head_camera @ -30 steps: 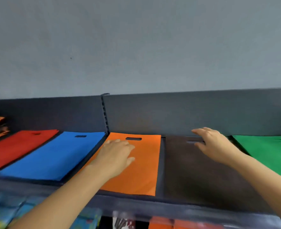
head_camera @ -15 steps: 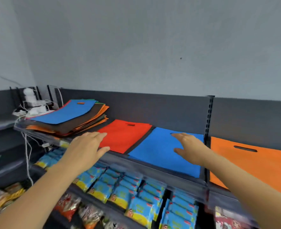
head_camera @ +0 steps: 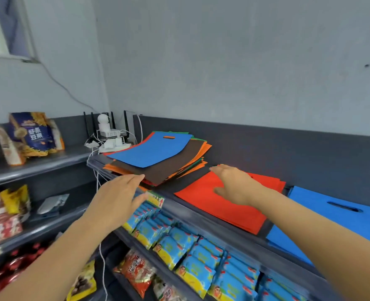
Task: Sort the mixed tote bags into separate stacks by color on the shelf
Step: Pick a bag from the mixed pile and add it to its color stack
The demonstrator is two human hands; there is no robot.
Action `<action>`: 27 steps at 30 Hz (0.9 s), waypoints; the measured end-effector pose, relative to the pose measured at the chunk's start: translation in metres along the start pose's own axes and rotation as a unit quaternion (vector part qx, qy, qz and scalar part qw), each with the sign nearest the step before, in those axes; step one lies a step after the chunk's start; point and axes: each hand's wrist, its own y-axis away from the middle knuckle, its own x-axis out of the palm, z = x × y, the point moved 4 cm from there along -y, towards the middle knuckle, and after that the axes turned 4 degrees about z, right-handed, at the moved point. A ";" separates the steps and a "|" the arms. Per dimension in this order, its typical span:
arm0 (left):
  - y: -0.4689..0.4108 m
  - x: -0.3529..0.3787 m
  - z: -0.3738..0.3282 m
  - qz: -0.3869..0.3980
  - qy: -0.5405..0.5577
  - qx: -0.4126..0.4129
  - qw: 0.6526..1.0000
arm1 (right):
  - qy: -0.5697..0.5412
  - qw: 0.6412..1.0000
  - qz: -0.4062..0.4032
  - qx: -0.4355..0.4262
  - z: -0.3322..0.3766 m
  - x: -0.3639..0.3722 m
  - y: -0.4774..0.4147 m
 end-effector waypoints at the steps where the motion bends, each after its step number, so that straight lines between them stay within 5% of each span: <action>1: -0.009 0.003 0.008 -0.001 -0.003 -0.003 1.000 | -0.004 1.000 -0.002 -0.011 0.006 0.000 -0.017; 14: -0.128 0.046 0.104 0.066 -0.040 -0.027 0.997 | -0.010 0.993 0.055 -0.104 0.057 0.038 -0.216; 21: -0.179 0.083 0.142 0.158 0.029 0.054 0.985 | -0.024 0.989 0.093 -0.115 0.073 0.076 -0.264; 27: -0.212 0.106 0.162 0.242 0.101 0.113 0.958 | -0.030 0.998 -0.035 -0.042 0.072 0.066 -0.272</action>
